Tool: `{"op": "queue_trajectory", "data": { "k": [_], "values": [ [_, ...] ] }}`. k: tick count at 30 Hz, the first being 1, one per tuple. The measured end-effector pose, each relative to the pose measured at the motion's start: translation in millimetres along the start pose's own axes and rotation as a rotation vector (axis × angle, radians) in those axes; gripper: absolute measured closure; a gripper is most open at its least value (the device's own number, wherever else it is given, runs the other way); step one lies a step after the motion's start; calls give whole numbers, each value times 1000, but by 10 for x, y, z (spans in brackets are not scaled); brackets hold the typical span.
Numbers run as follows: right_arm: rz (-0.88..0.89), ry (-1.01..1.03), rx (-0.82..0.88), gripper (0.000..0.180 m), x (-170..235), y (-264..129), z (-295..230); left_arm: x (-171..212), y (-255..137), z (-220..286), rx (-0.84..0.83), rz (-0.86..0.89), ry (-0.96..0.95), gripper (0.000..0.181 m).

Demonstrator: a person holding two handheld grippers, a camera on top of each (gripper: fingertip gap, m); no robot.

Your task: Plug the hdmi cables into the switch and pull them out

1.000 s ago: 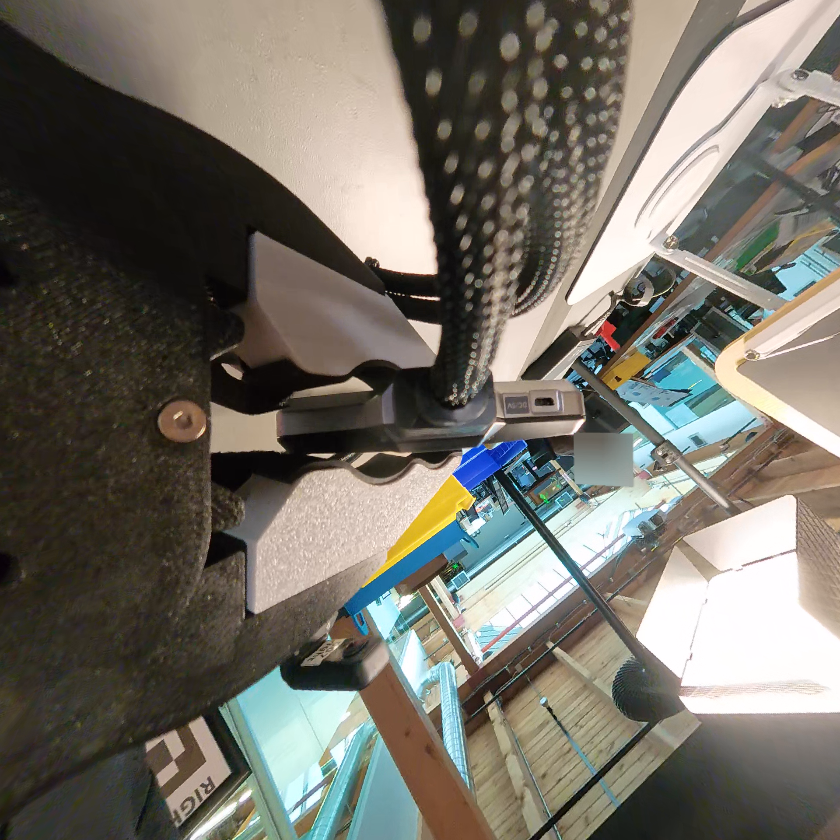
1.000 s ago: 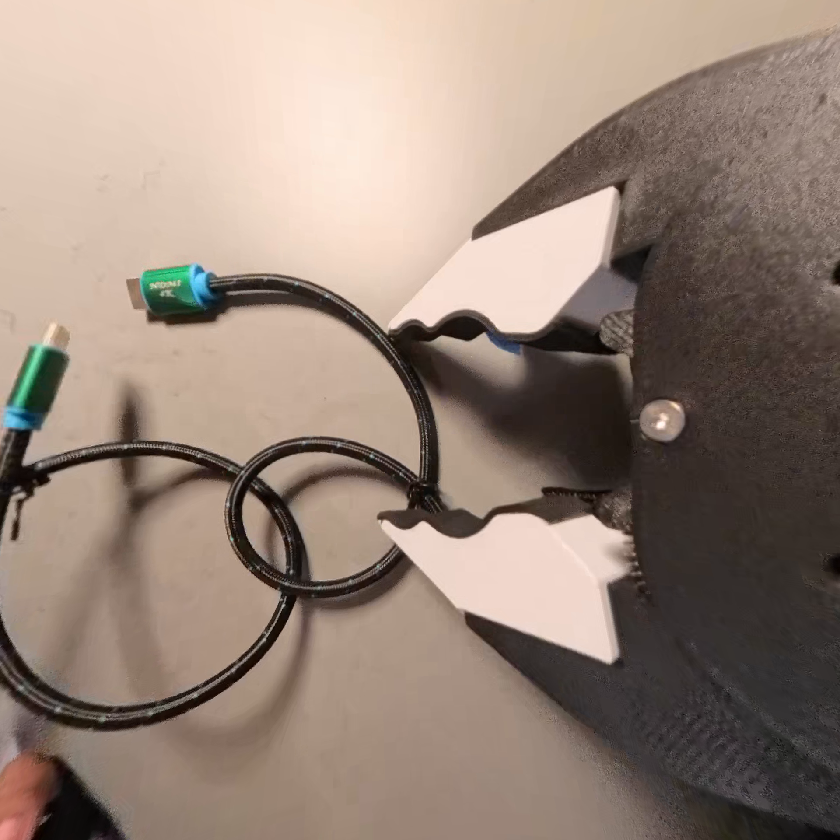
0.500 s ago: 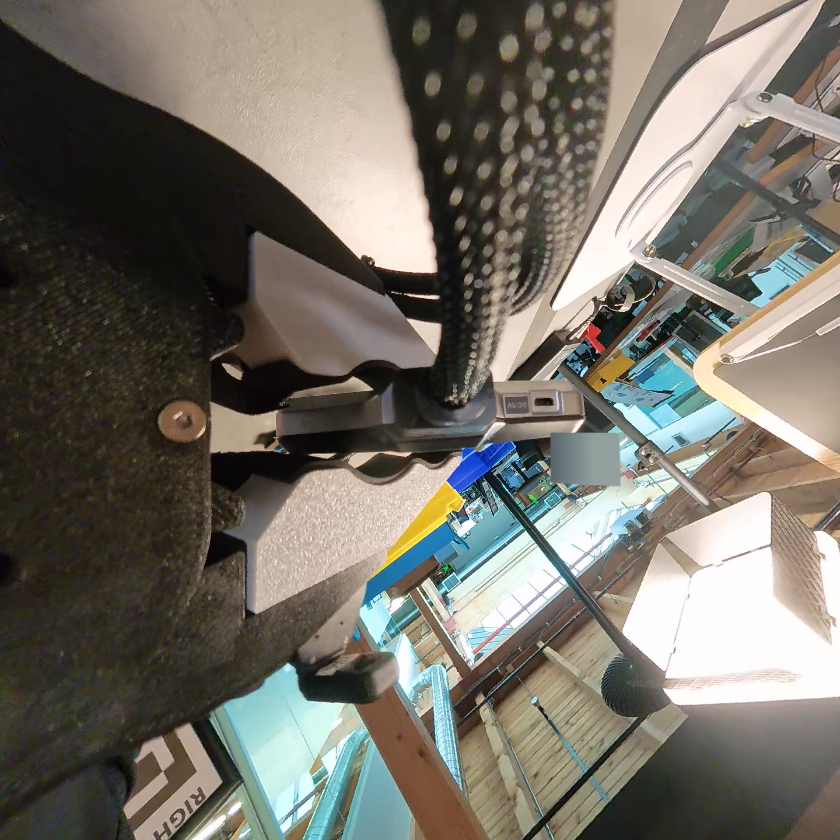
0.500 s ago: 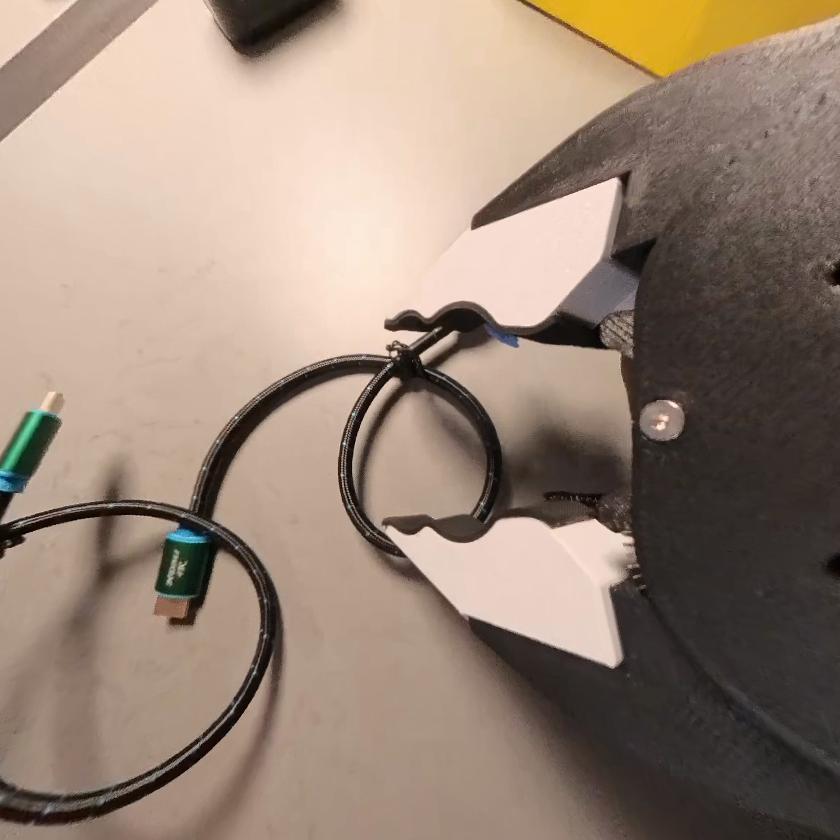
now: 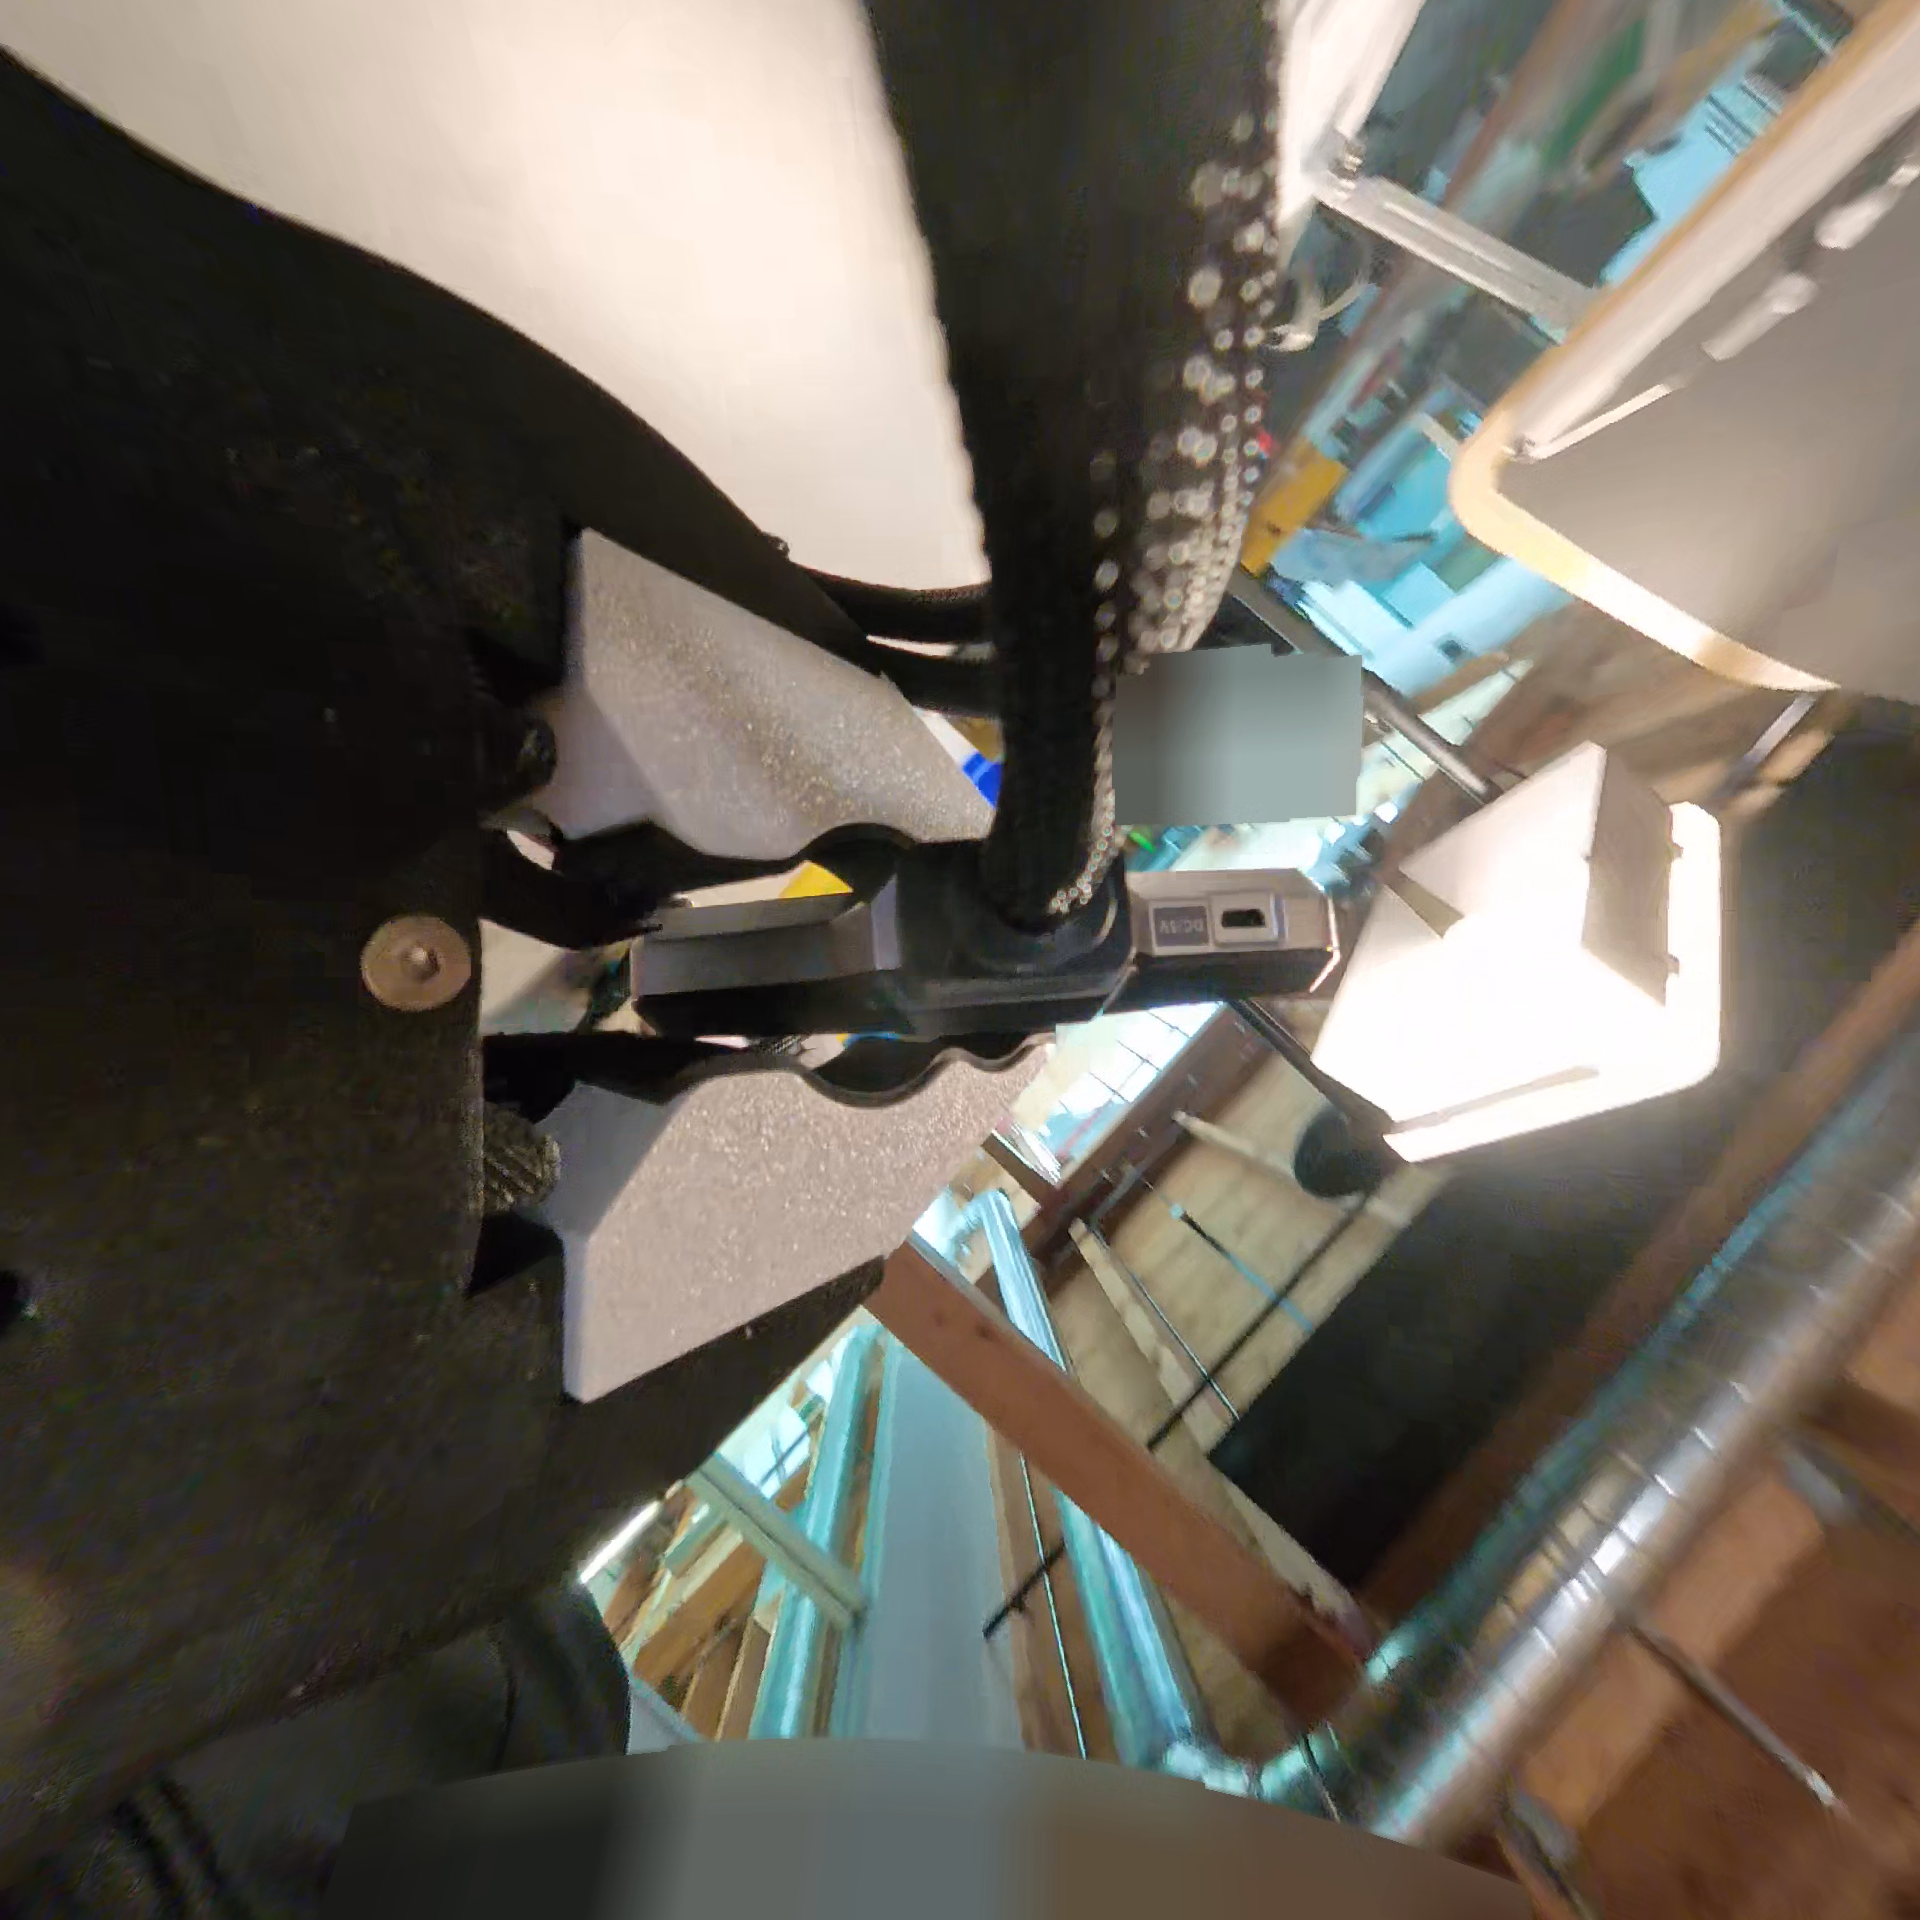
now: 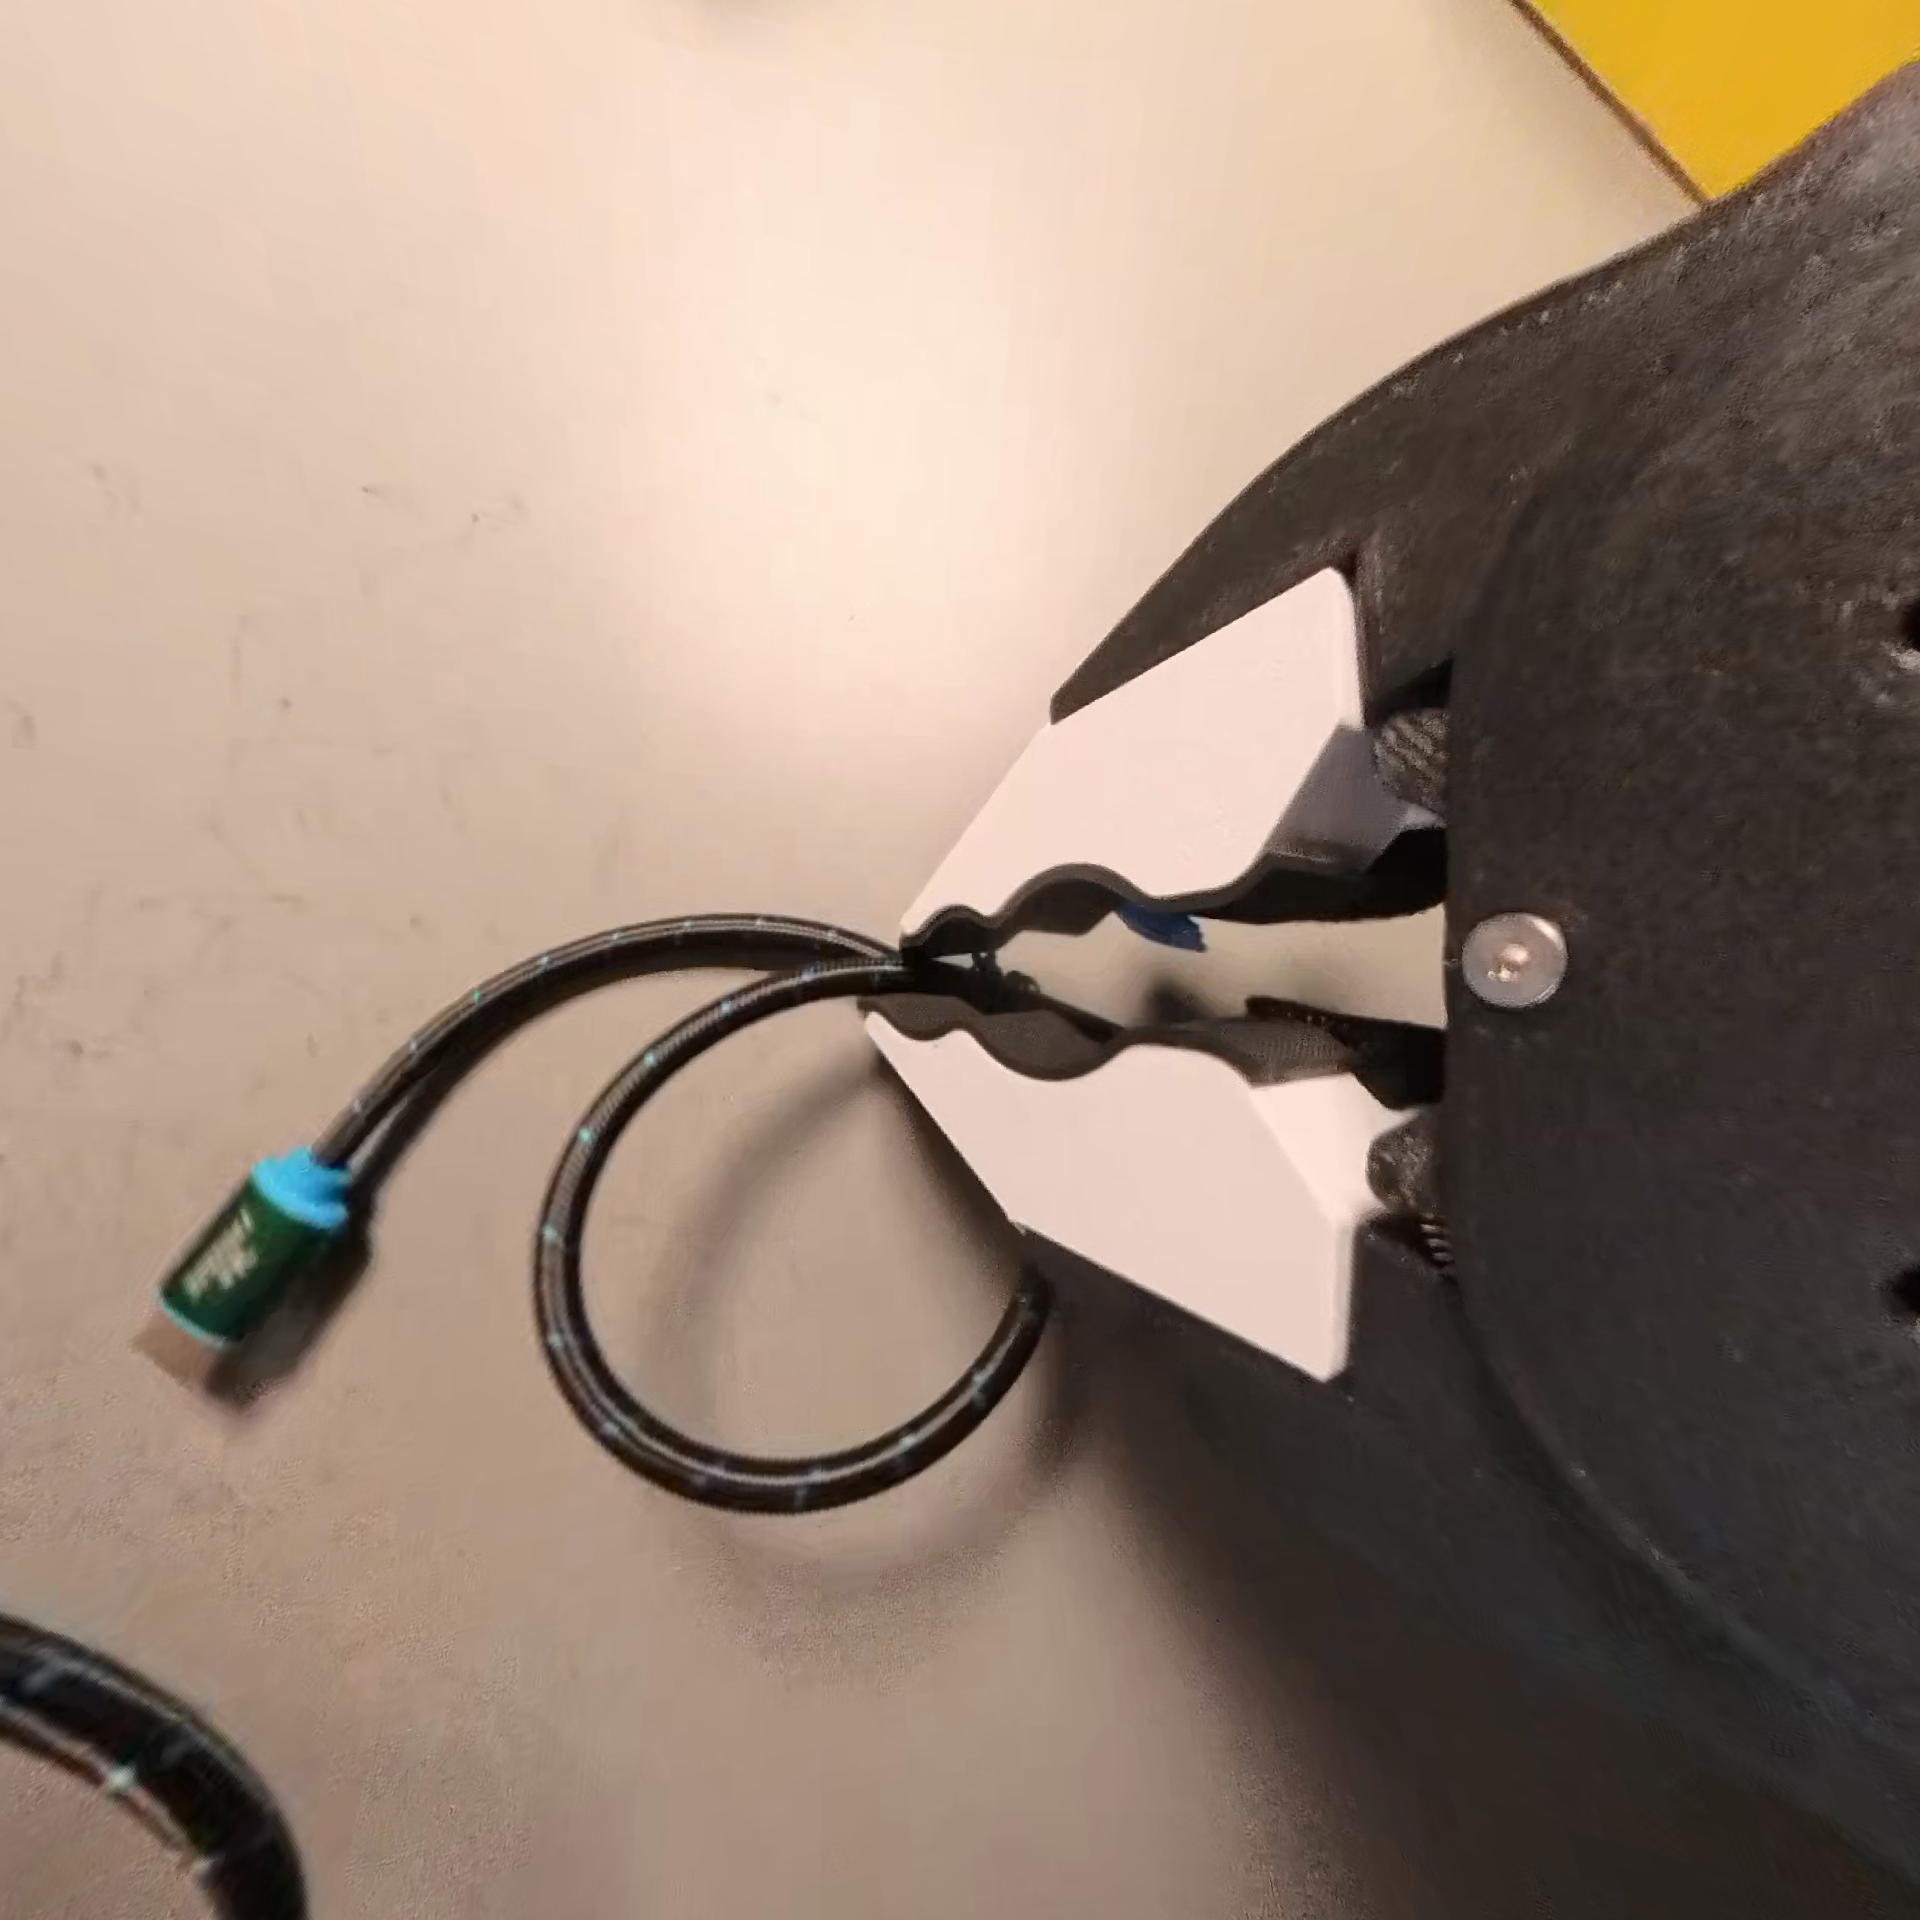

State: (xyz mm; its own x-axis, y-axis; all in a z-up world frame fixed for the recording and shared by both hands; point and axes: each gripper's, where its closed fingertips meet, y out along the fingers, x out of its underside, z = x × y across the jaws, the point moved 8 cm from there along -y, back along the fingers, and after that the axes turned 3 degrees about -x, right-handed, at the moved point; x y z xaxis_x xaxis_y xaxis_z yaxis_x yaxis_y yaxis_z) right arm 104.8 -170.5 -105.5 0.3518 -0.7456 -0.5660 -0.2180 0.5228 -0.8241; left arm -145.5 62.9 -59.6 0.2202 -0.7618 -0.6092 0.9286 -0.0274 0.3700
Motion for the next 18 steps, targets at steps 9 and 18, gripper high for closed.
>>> {"op": "queue_trajectory", "data": {
  "k": [9, 18],
  "values": [
    [220, -63, 356, 174, 174, -1550, -37, -151, -151, -80, -2, 74, 81, 159],
    [171, -377, 479, 174, 1227, -2754, 791, -69, -115, -80, -16, 39, 140, 159]
  ]
}}
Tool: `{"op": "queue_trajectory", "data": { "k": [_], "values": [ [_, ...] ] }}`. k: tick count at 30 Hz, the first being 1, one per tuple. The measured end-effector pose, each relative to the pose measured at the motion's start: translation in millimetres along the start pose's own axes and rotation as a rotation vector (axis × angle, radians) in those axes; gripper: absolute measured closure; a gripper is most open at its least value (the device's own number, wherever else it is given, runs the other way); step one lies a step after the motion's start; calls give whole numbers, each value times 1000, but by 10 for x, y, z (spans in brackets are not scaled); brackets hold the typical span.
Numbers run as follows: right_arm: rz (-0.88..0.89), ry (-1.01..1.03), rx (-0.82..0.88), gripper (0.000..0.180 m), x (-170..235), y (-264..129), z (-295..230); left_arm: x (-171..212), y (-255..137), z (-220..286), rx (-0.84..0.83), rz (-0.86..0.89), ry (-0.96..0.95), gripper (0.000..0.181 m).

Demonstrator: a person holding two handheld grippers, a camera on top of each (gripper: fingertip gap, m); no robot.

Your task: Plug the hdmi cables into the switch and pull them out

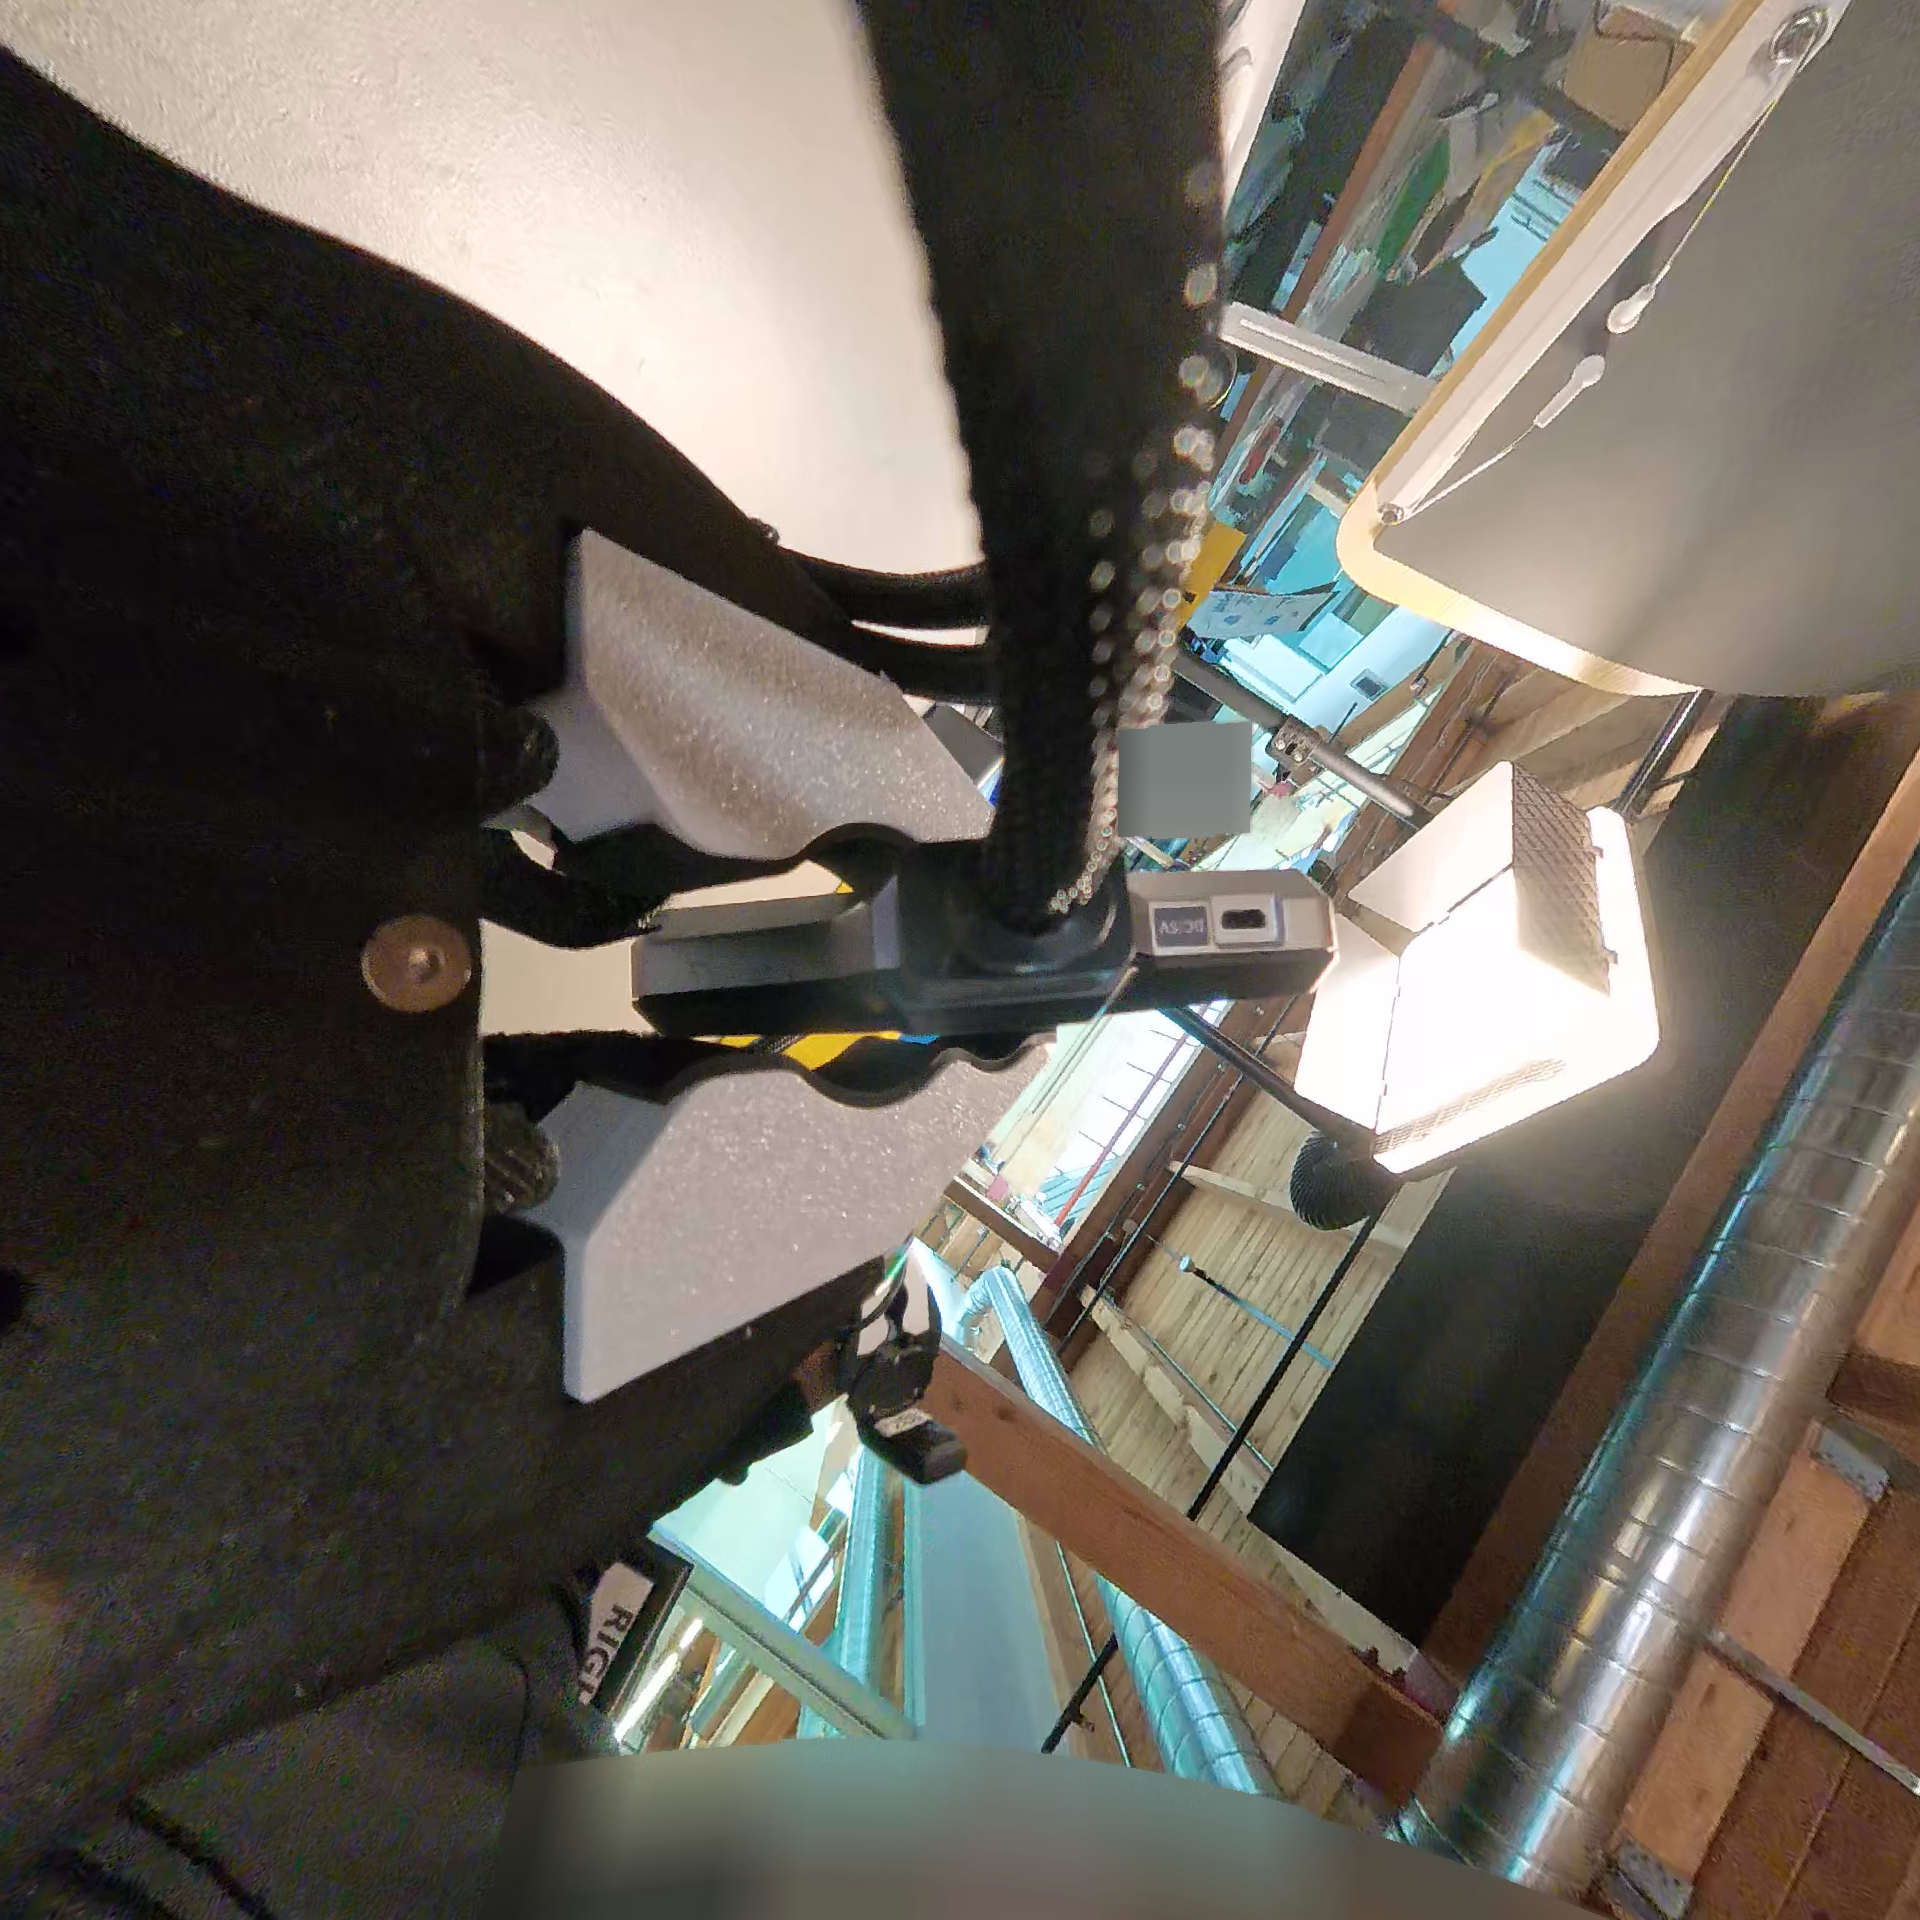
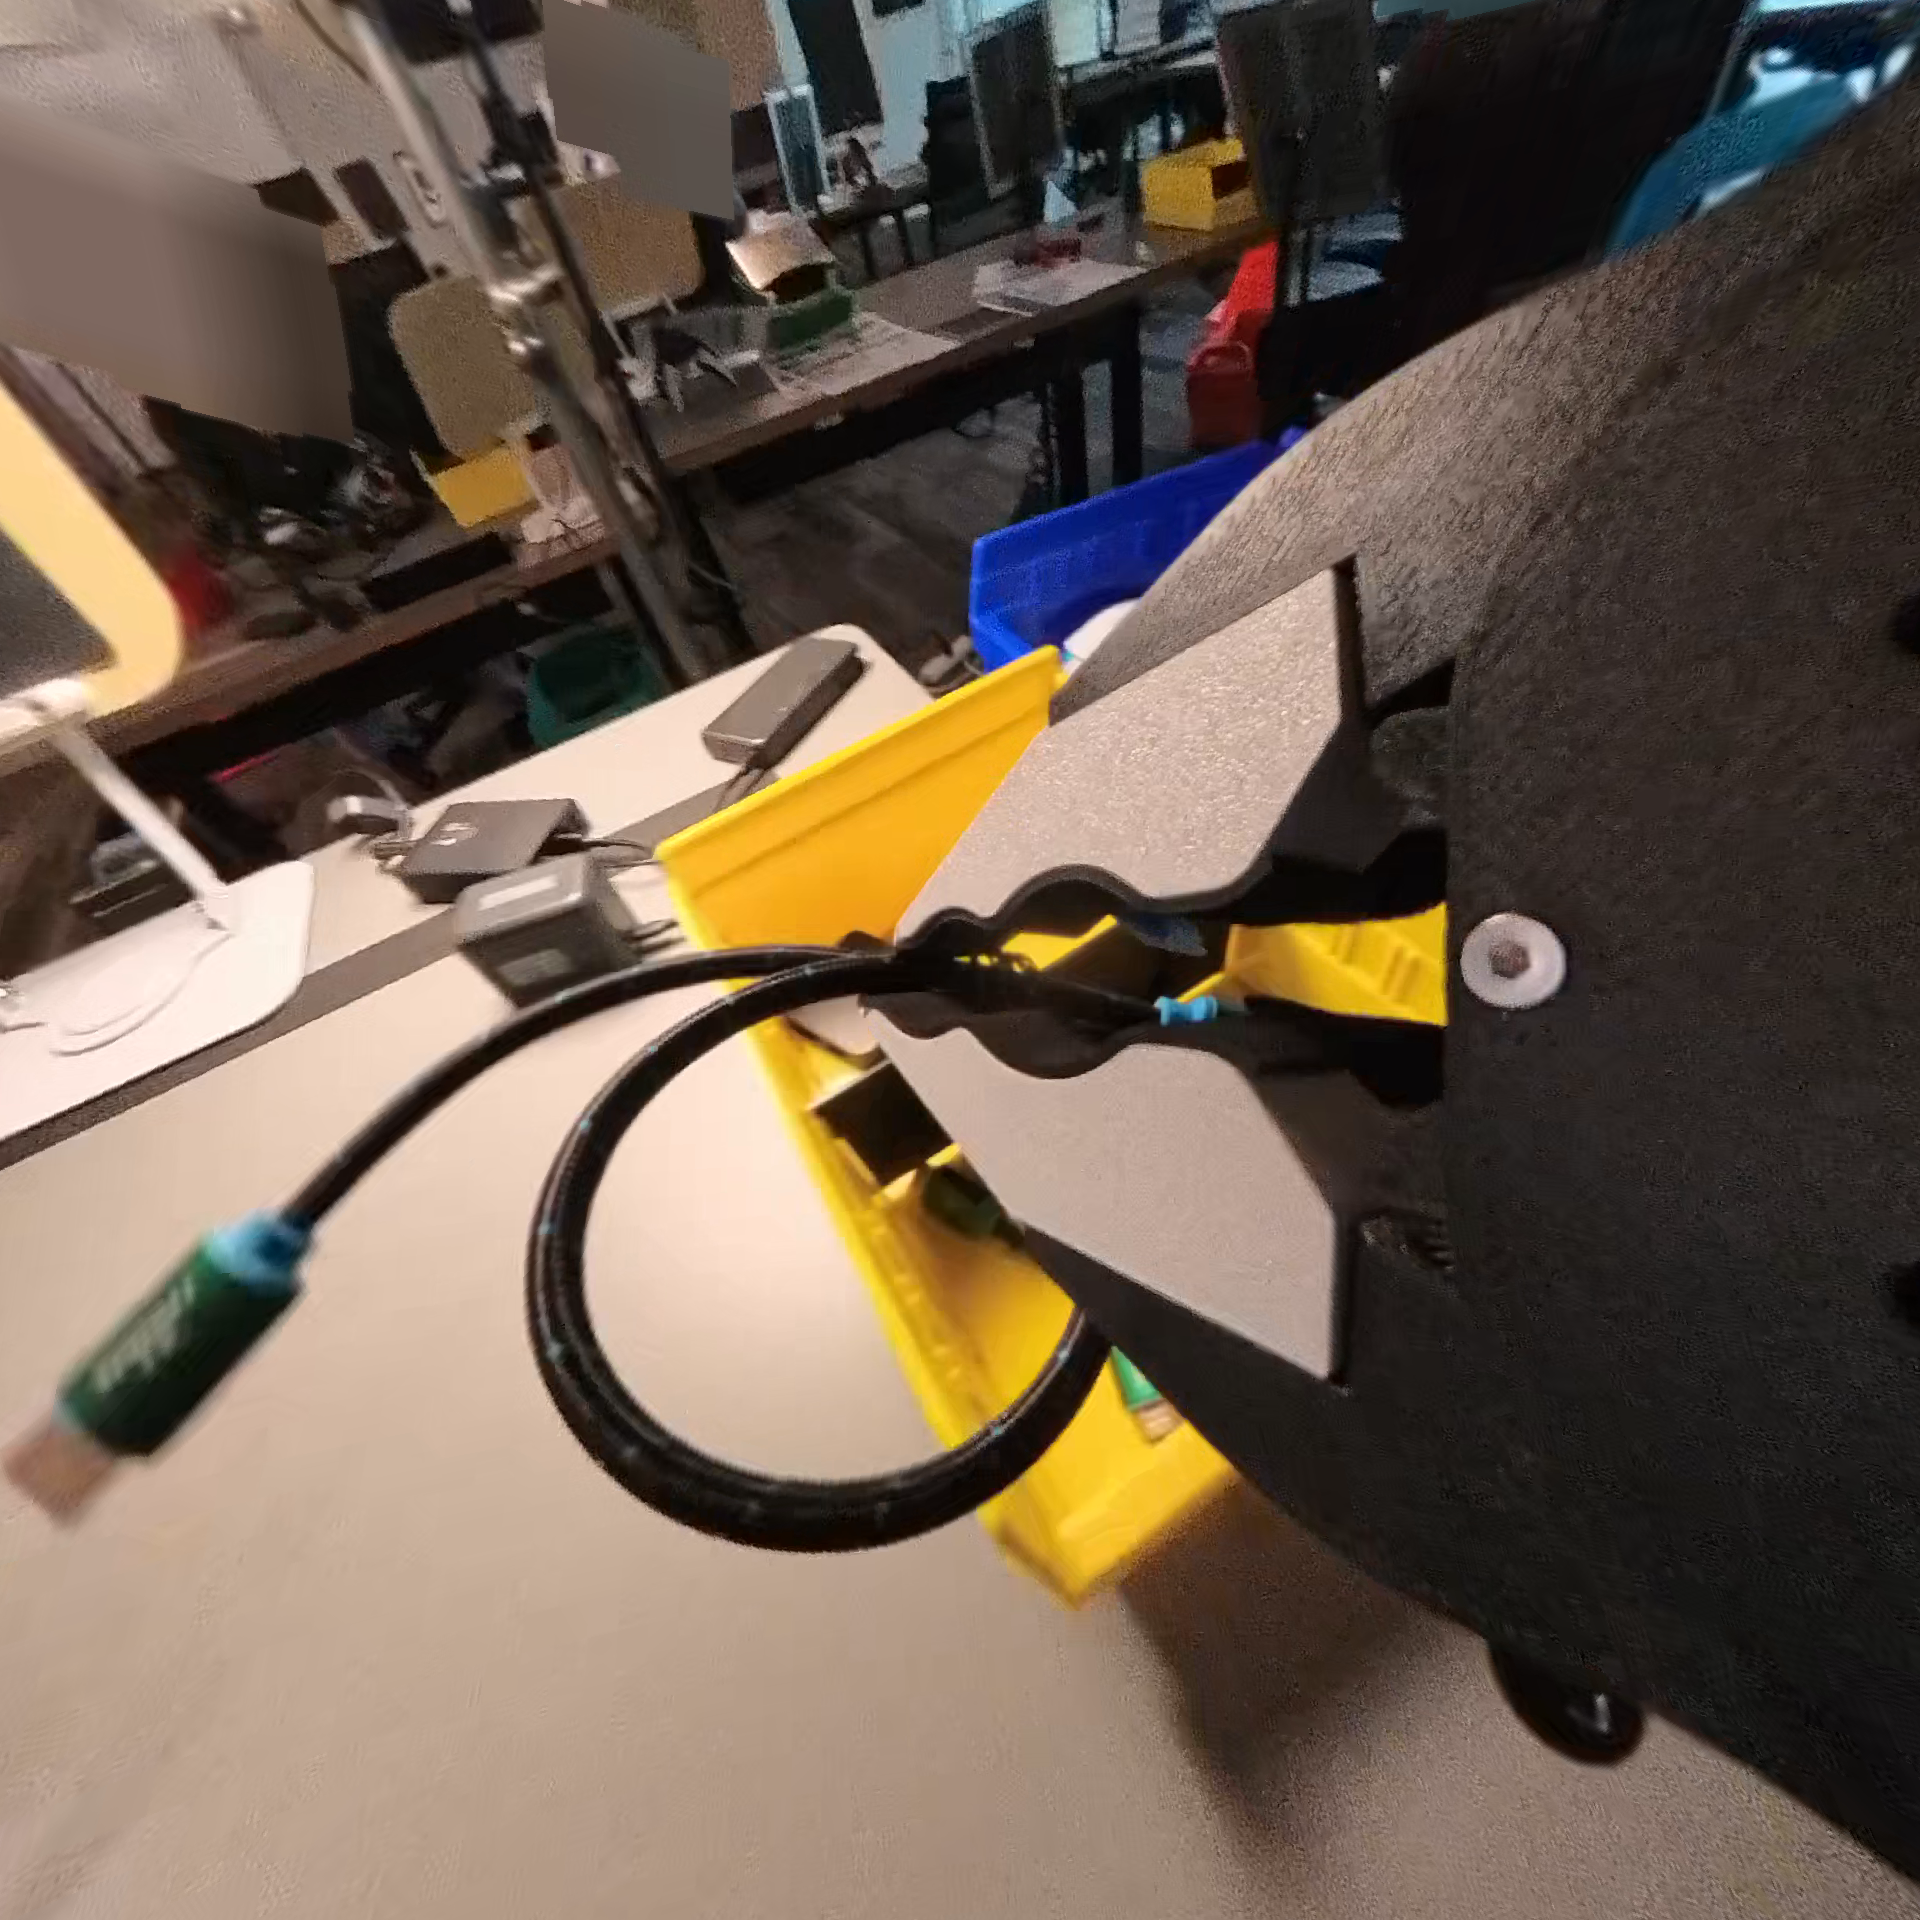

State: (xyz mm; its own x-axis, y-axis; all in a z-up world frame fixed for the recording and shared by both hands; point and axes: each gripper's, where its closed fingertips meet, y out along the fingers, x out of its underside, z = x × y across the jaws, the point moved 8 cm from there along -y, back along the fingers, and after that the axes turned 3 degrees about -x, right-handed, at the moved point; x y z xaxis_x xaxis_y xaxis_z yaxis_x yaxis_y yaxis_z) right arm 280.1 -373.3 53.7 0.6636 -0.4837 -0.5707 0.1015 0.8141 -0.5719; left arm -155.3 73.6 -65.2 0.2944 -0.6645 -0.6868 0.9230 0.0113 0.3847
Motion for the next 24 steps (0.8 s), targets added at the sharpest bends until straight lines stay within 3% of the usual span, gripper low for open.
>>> {"op": "queue_trajectory", "data": {
  "k": [6, 12, 14, 18, 24],
  "values": [
    [-220, 192, -186, 174, 994, 387, -64, 11, -20, 38, -4, 6, 35, 159],
    [-519, 86, -239, 173, 1308, 748, -304, 30, -3, 42, -8, -11, 49, 159],
    [-606, 53, -193, 171, 1310, 775, -290, 38, 6, 45, -5, -21, 49, 159],
    [-633, 59, -73, 142, 1134, 629, -148, 52, 19, 47, -11, -38, 53, 159],
    [-556, 81, 75, 143, 508, 376, -52, 131, 88, 56, -55, -107, 71, 159]
  ]
}}
